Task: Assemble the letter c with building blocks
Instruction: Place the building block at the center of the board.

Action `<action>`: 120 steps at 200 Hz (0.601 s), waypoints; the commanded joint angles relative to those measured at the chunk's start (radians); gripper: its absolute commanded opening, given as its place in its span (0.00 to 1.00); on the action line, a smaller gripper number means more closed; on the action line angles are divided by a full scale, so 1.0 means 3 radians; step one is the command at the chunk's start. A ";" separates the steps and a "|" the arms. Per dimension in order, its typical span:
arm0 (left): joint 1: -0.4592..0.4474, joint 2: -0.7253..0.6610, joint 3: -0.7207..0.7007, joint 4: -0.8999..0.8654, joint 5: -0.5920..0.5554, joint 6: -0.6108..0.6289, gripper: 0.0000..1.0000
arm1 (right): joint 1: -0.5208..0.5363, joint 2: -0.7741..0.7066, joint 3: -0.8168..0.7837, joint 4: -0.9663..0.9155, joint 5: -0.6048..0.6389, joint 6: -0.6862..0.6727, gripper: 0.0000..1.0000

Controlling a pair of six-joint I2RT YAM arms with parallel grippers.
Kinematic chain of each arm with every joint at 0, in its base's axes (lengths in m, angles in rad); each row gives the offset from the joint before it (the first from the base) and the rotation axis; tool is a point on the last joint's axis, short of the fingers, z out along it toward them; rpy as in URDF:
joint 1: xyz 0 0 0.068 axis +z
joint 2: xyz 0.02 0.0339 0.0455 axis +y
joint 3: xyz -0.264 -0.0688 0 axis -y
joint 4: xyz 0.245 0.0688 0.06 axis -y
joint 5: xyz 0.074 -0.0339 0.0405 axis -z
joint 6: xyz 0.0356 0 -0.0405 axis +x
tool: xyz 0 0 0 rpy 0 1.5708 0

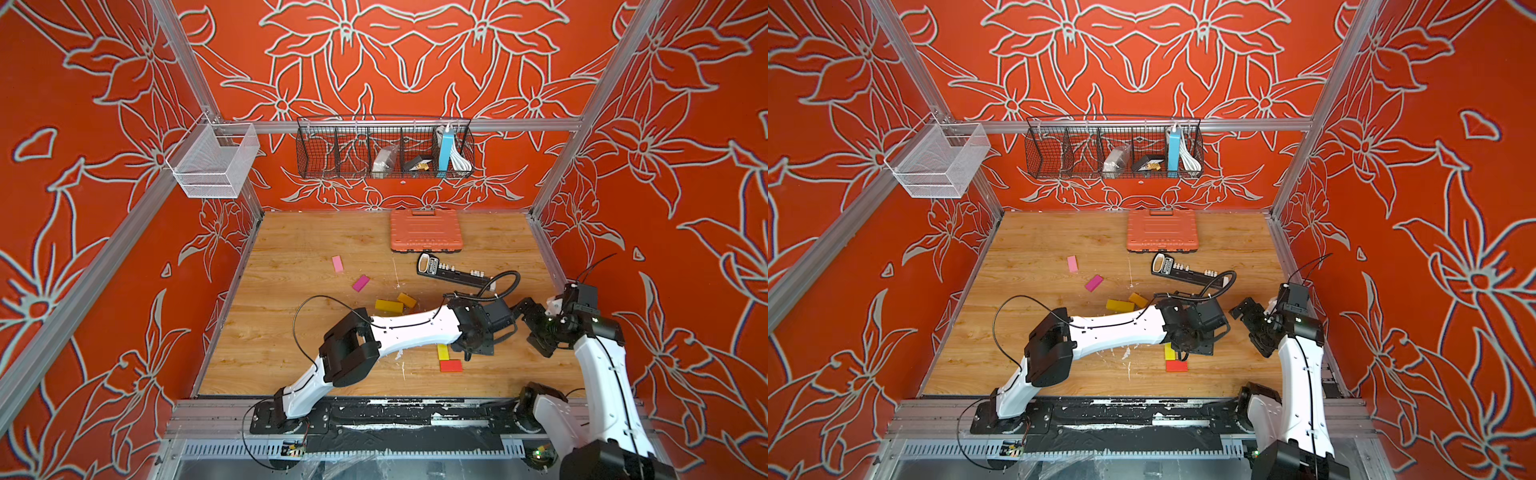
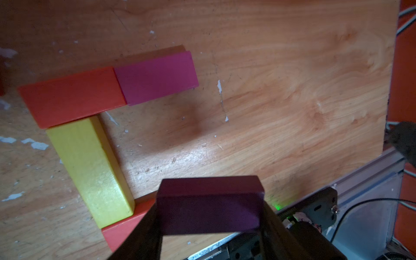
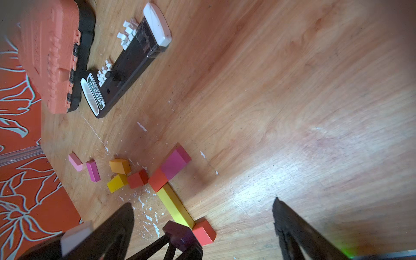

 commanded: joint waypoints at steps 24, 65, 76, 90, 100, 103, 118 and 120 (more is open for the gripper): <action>-0.0010 0.0057 -0.0026 -0.0054 0.0118 0.0045 0.55 | -0.0031 -0.0050 0.0023 -0.0122 0.0337 -0.0195 0.98; -0.0010 0.0121 -0.0088 0.0014 0.0241 0.0007 0.55 | -0.0029 -0.0121 0.0031 -0.0164 0.0562 -0.0234 0.98; -0.0097 0.0131 -0.0105 0.0030 0.0262 0.0002 0.56 | -0.0030 -0.0136 0.0026 -0.0162 0.0546 -0.0229 0.98; -0.0102 0.0152 -0.0114 0.0044 0.0289 -0.0011 0.56 | -0.0031 -0.0141 0.0015 -0.0155 0.0549 -0.0223 0.98; -0.0102 0.0169 -0.0123 0.0057 0.0304 -0.0017 0.57 | -0.0033 -0.0145 0.0011 -0.0154 0.0541 -0.0223 0.98; -0.0102 0.0170 -0.0125 0.0060 0.0309 -0.0018 0.57 | -0.0032 -0.0146 0.0010 -0.0152 0.0539 -0.0223 0.98; -0.0103 0.0192 -0.0136 0.0079 0.0337 -0.0029 0.58 | -0.0029 -0.0152 0.0000 -0.0147 0.0526 -0.0221 0.98; -0.0102 0.0196 -0.0133 0.0081 0.0339 -0.0029 0.58 | -0.0028 -0.0153 0.0000 -0.0143 0.0521 -0.0221 0.98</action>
